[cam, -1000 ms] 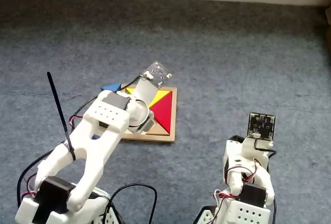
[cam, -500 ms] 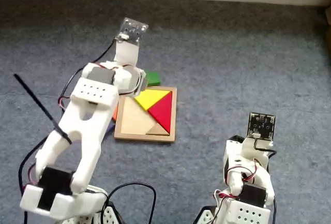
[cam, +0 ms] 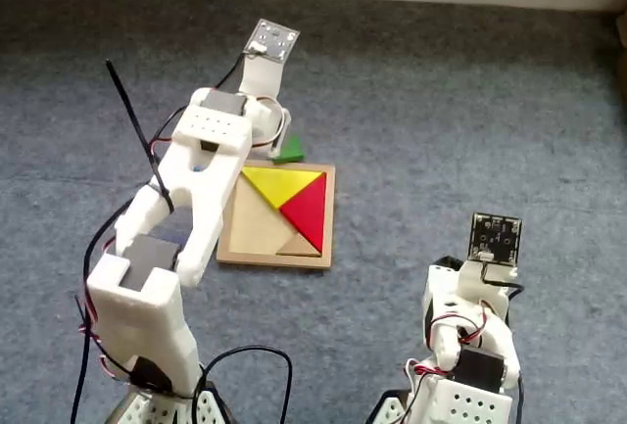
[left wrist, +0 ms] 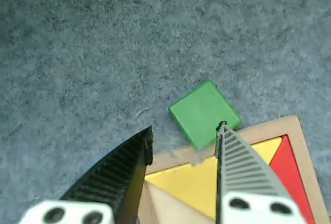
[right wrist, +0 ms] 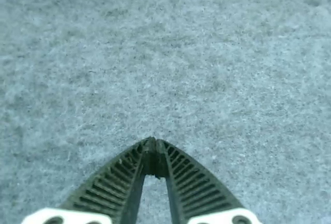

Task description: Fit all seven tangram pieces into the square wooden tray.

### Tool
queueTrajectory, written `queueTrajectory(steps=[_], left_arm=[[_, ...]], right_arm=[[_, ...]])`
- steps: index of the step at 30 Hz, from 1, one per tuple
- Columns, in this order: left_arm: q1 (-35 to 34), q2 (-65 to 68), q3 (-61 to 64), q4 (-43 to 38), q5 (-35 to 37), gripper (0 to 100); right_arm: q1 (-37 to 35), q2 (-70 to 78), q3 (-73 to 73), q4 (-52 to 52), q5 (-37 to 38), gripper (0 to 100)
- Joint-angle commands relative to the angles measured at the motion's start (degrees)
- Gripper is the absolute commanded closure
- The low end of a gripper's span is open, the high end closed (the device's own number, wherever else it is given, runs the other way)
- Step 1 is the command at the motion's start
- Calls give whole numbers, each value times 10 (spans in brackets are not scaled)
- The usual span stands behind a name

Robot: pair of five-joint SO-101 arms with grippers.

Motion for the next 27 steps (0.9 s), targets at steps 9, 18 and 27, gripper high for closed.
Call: queueTrajectory(steps=[9,18,27], left_arm=[[-9,118,-158,-7,7,790],[-9,188,-229,-6,4,819],[-4,205,-235,61,-41,842]], right_arm=[[5,-8,61,-13,-5,992],[5,-8,61,-13,-5,992],[5,-8,61,-13,-5,992]])
